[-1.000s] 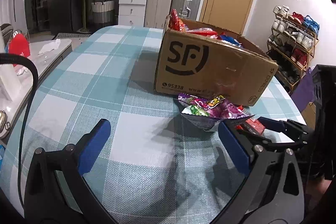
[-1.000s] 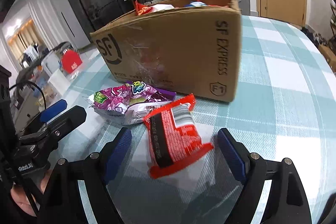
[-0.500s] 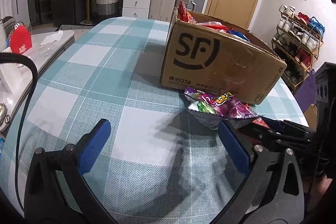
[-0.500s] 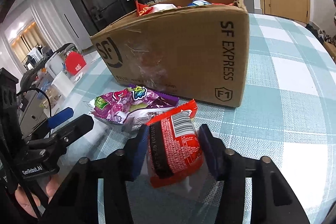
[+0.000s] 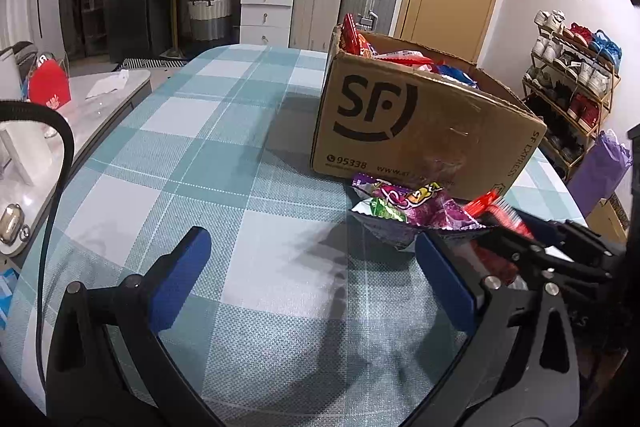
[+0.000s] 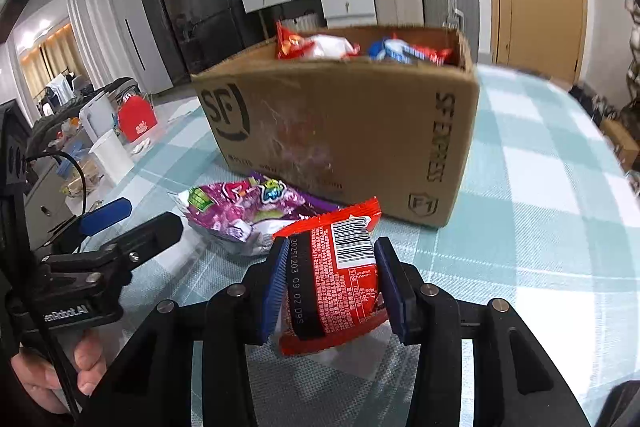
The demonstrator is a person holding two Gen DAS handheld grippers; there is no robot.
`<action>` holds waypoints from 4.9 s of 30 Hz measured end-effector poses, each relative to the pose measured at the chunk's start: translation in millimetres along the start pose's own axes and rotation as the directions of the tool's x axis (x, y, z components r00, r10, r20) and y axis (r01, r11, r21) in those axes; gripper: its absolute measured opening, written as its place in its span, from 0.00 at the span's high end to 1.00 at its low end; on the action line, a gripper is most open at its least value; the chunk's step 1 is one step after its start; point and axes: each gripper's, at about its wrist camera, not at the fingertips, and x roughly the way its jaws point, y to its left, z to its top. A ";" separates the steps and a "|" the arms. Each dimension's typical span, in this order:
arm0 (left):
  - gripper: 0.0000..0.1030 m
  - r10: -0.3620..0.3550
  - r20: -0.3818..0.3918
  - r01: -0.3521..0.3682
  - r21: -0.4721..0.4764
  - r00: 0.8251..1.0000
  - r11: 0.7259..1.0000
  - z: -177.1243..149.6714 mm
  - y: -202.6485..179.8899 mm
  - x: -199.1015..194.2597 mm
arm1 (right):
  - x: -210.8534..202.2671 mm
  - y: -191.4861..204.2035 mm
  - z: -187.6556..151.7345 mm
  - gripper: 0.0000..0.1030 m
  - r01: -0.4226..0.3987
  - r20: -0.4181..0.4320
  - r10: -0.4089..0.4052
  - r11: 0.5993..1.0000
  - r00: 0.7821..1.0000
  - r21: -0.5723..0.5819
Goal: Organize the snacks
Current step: 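Close the right gripper on the red chip bag and lift it, then close the left gripper on the purple candy bag while the right gripper holds the red bag, then carry the purple candy bag and red chip bag over the box with both grippers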
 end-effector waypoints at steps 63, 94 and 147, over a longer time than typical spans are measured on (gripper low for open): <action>0.80 -0.292 -0.156 0.307 0.079 0.944 0.948 57.2 -81.0 80.9 | -32.8 -49.3 -13.0 0.58 -0.097 0.077 0.087 0.986 0.993 0.137; 0.81 -0.351 -0.021 0.351 0.076 0.936 0.933 44.8 -35.5 -65.0 | -63.5 -40.9 -16.2 0.58 -0.106 0.146 0.080 0.978 0.986 0.182; 0.80 -0.338 -0.158 0.362 0.161 0.928 0.918 268.5 -102.2 -47.3 | -57.8 -54.9 240.1 0.58 -0.080 0.130 0.068 0.993 0.989 0.089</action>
